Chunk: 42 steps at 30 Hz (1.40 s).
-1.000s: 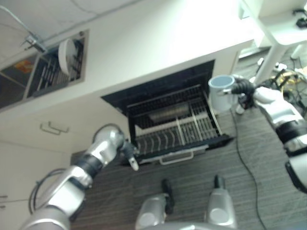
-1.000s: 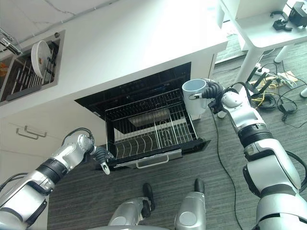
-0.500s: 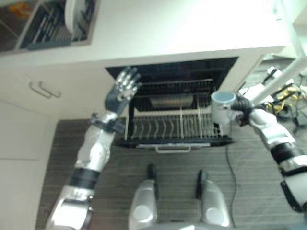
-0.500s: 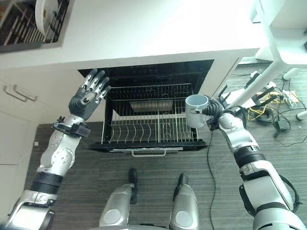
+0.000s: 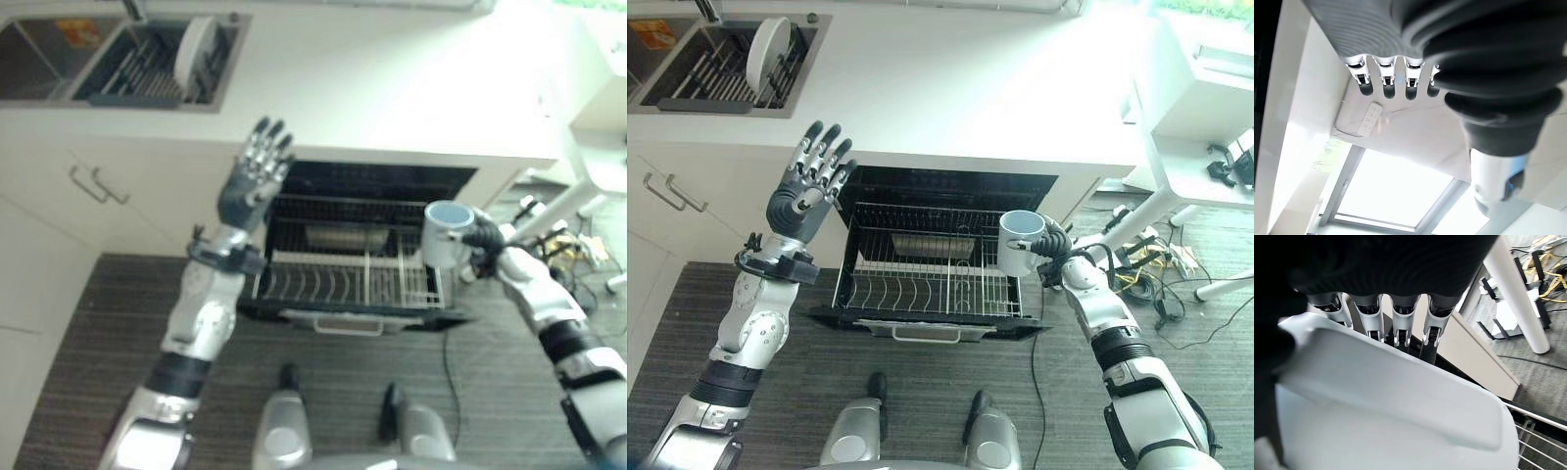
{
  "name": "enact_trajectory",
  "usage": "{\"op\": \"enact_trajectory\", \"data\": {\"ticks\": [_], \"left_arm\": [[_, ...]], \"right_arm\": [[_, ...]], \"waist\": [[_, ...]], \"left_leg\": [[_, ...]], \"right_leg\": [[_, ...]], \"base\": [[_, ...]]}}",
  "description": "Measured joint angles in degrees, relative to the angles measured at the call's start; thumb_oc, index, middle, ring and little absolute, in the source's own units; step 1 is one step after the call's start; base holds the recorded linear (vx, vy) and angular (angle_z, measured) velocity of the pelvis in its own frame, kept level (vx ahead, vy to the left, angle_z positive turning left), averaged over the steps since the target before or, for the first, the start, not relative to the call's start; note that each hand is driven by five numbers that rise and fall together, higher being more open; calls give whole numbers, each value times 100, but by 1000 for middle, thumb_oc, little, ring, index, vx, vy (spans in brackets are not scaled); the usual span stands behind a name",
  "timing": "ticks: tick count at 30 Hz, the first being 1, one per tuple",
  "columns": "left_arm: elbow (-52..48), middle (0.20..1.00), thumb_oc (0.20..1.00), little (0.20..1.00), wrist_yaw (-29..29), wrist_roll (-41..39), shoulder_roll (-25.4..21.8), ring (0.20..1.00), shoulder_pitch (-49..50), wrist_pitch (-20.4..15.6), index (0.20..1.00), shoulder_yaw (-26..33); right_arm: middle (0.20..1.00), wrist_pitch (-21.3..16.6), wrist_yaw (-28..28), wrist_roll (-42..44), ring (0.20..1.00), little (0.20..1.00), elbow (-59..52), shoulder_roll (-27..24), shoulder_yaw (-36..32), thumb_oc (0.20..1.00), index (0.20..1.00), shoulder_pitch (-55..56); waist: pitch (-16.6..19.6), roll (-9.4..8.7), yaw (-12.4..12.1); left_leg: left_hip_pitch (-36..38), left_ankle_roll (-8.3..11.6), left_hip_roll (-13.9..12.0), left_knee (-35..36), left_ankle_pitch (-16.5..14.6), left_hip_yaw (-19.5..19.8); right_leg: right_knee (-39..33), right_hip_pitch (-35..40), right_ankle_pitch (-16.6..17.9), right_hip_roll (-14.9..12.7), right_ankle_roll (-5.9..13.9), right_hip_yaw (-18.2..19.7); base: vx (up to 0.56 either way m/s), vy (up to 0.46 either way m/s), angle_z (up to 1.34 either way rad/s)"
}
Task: Place the dishes in the dishwasher.
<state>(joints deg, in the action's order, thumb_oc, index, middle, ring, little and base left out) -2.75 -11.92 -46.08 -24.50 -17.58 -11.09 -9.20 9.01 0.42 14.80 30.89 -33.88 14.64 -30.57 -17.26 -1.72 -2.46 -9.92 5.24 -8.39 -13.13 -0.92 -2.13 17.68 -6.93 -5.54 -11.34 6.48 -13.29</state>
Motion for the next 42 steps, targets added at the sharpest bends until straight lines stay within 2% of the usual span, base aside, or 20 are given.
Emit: {"op": "enact_trajectory", "data": {"ticks": [8,11,14,18,25,28,32,42], "left_arm": [[99,1000,1000,1000,11,-2,-31,1000,183,295,1000,-99],[232,1000,1000,1000,54,-3,-130,1000,149,429,1000,-313],[451,1000,1000,1000,265,-10,-311,1000,-83,480,1000,-438],[929,1000,1000,1000,787,-8,-477,1000,-379,671,1000,-473],[1043,1000,1000,1000,1252,-13,-484,1000,-726,763,1000,-495],[1029,1000,1000,1000,1300,-14,-485,1000,-780,767,1000,-494],[958,1000,1000,1000,1306,-25,-502,1000,-760,769,1000,-495],[932,1000,1000,1000,1350,-66,-610,1000,-770,771,1000,-494]], "right_arm": [[200,10,-34,32,200,200,175,36,65,200,200,-9],[200,31,-93,233,200,200,549,-11,68,200,200,-269],[200,37,-109,444,200,200,1082,-240,296,200,200,-963],[200,-16,-151,675,200,200,1354,-365,284,200,200,-1635],[200,16,-248,682,200,200,1419,-511,373,200,200,-1891],[200,17,-266,686,200,200,1488,-530,405,200,200,-1891],[200,33,-415,788,200,200,1635,-843,386,200,200,-2023],[200,68,-347,649,200,200,2217,-917,500,200,200,-2183]], "waist": [[-15,92,-131],[-149,334,-182],[-638,578,-240],[-1190,662,-216],[-1261,663,-199],[-1261,663,-151],[-1260,662,-97],[-1259,657,-113]], "left_leg": [[-259,-4,-9,-103,-3,51],[-522,-24,45,-188,16,75],[-746,-50,76,-177,114,87],[-999,-54,132,-181,184,130],[-988,-91,208,-85,226,119],[-982,-101,207,-84,253,120],[-984,-100,222,-40,280,112],[-893,-106,242,0,291,83]], "right_leg": [[49,-203,2,4,-2,-19],[51,-411,90,-7,29,-22],[68,-652,147,-26,27,-16],[214,-959,147,-81,19,-18],[220,-996,138,-150,32,-6],[231,-996,146,-149,41,-2],[223,-1006,158,-170,53,-3],[217,-944,165,-199,64,3]], "base": [[-21,-50,2],[-99,7,3],[-94,11,3],[-94,17,5],[-22,12,2],[-50,10,0],[-13,18,1],[-17,1,0]]}}
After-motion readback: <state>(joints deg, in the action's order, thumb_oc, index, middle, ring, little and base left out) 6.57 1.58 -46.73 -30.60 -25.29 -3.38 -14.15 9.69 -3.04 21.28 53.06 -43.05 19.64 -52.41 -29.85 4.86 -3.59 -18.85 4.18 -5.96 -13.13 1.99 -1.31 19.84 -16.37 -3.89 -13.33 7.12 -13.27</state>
